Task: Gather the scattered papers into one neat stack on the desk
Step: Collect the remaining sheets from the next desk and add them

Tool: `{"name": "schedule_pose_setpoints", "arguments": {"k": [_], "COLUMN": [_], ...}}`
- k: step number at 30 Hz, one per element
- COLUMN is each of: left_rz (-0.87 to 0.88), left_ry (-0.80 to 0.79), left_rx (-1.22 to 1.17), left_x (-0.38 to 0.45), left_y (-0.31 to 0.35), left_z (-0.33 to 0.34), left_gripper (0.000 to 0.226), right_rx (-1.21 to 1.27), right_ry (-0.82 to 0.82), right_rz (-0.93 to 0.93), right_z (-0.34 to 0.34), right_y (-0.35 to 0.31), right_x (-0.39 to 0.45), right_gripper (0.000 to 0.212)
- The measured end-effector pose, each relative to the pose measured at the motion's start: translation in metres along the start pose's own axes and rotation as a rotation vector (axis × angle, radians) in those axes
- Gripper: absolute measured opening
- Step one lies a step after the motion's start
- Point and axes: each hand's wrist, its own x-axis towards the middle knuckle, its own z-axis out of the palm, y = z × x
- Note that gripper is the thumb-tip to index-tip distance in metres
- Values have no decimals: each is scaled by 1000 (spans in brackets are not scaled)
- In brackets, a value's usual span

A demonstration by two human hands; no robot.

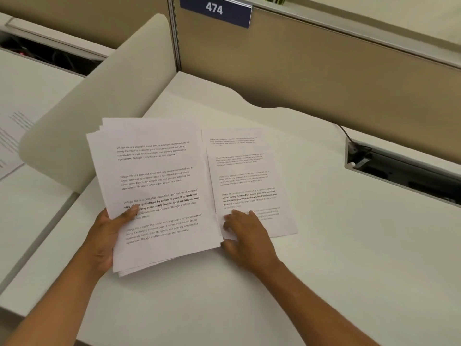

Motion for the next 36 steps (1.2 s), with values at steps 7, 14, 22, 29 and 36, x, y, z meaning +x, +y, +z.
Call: {"name": "schedule_pose_setpoints", "arguments": {"k": [7, 14, 22, 29, 36], "left_rz": [-23, -41, -49, -39, -52], "left_ry": [-28, -34, -22, -40, -57], "left_rx": [-15, -20, -21, -11, -17], "left_x": [0, 4, 7, 4, 4], "left_y": [-4, -5, -12, -11, -15], "left_z": [5, 8, 8, 7, 10], "left_gripper": [29, 30, 30, 41, 42], "right_rx": [151, 224, 258, 260, 263], "right_ry": [173, 64, 245, 106, 49], "right_rz": [614, 930, 809, 918, 1027], "right_z": [-38, -67, -87, -50, -46], "right_y": [51, 100, 103, 95, 99], "right_x": [39, 71, 88, 119, 130], "right_gripper": [32, 89, 14, 24, 62]}}
